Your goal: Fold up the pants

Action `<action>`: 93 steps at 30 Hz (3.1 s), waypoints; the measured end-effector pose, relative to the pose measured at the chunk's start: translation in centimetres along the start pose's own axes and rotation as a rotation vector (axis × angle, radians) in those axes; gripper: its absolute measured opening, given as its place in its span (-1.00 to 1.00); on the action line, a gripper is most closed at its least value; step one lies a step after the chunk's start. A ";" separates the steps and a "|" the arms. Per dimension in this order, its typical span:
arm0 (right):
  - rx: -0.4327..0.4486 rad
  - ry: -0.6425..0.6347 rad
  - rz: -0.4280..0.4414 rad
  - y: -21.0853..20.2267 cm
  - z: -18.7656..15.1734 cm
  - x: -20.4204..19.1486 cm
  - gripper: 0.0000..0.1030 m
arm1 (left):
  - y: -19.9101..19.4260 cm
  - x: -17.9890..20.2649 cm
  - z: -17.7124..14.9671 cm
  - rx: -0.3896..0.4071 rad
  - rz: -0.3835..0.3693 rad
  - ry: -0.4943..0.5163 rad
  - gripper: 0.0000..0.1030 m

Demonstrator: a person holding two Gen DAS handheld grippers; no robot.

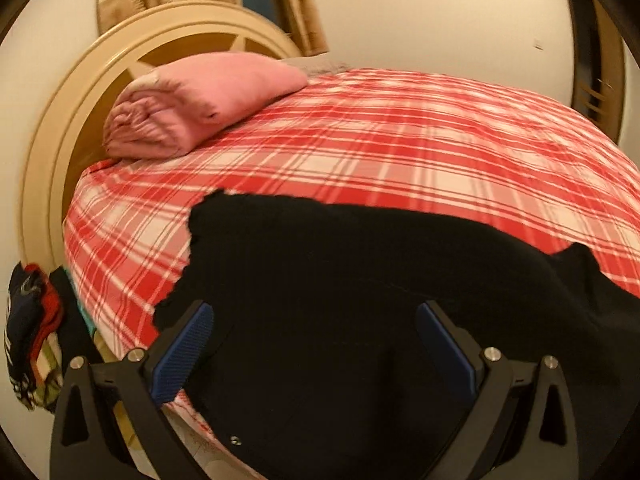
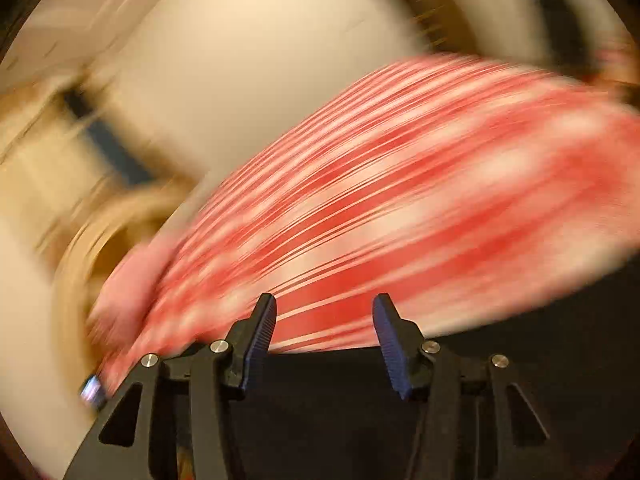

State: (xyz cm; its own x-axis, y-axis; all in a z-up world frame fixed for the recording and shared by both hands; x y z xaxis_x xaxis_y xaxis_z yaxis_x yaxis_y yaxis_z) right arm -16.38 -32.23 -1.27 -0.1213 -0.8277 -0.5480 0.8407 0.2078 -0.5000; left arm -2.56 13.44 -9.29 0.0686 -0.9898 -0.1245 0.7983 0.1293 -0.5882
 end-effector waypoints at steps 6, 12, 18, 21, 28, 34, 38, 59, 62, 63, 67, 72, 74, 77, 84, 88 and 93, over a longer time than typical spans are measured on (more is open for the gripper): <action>-0.305 -0.238 0.190 15.2 -4.6 -9.8 0.02 | 1.7 -0.9 -2.9 -0.080 0.012 -0.003 1.00; -0.428 -0.311 0.270 20.7 -7.6 -13.4 0.02 | 1.9 -1.8 -3.2 -0.108 -0.039 -0.051 1.00; -0.535 -0.319 0.374 21.0 -8.3 -14.3 0.02 | 1.8 -1.3 -2.4 -0.110 -0.033 -0.021 1.00; -0.462 -0.313 0.306 22.1 -6.7 -13.6 0.02 | 2.2 -1.1 -2.7 -0.104 -0.039 -0.026 1.00; -0.709 -0.203 0.566 22.8 -9.1 -15.2 0.13 | 2.5 -1.4 -2.6 -0.121 -0.066 -0.041 1.00; -0.659 -0.120 0.580 25.6 -8.8 -15.5 0.19 | 2.4 -1.3 -2.7 -0.119 -0.058 -0.052 1.00; -0.646 -0.032 0.614 27.0 -7.3 -15.3 0.19 | 2.4 -1.4 -2.9 -0.124 -0.062 -0.047 1.00; -0.397 -0.428 0.303 23.9 -8.7 -16.2 -0.06 | 2.2 -2.7 -1.8 -0.103 0.037 0.017 1.00; -0.357 -0.302 0.312 24.8 -8.3 -13.8 -0.36 | 2.5 -3.3 -2.6 -0.117 0.043 0.012 1.00; -0.357 -0.258 0.310 24.9 -7.9 -13.4 -0.37 | 2.5 -3.5 -2.8 -0.121 0.046 0.011 1.00; -0.237 -0.164 0.293 20.0 -5.6 -12.9 -0.32 | 2.0 -4.2 -2.9 -0.139 0.048 0.008 1.00; -0.153 -0.167 0.180 11.4 -4.0 -8.7 -0.30 | 0.2 -3.7 -1.6 -0.088 0.035 0.027 1.00; -0.091 -0.126 0.063 7.0 -3.3 -5.1 -0.26 | -0.7 -2.5 -0.5 -0.048 -0.002 0.041 1.00; 0.035 -0.048 -0.113 -0.1 -2.1 1.1 -0.08 | -1.8 0.5 0.9 -0.006 -0.092 0.062 1.00; 0.322 0.161 -0.563 -19.4 -1.4 15.2 0.26 | -4.9 10.0 2.7 0.028 -0.314 0.129 1.00; 0.335 0.222 -0.714 -25.0 -3.2 20.4 0.26 | -7.1 14.1 2.6 0.034 -0.390 0.169 1.00; 0.287 0.216 -0.705 -25.0 -5.5 21.9 0.26 | -9.9 18.3 0.9 0.039 -0.435 0.274 1.00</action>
State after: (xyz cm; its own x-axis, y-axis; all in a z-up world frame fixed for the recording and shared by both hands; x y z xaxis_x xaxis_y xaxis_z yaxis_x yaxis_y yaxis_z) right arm -42.99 -52.70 -4.45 -0.7510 -0.5887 -0.2992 0.6275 -0.4950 -0.6011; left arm -8.68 -5.99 -5.04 -0.4303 -0.8989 -0.0826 0.7398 -0.2988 -0.6028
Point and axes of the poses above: each gripper's, at about its wrist camera, not at the fingertips, and y roughly the way its jaws point, x to its right, z to its top, the point moved 5 cm from there along y, roughly the way its jaws point, and after that the axes turned 6 degrees about x, right-handed, at the moved point
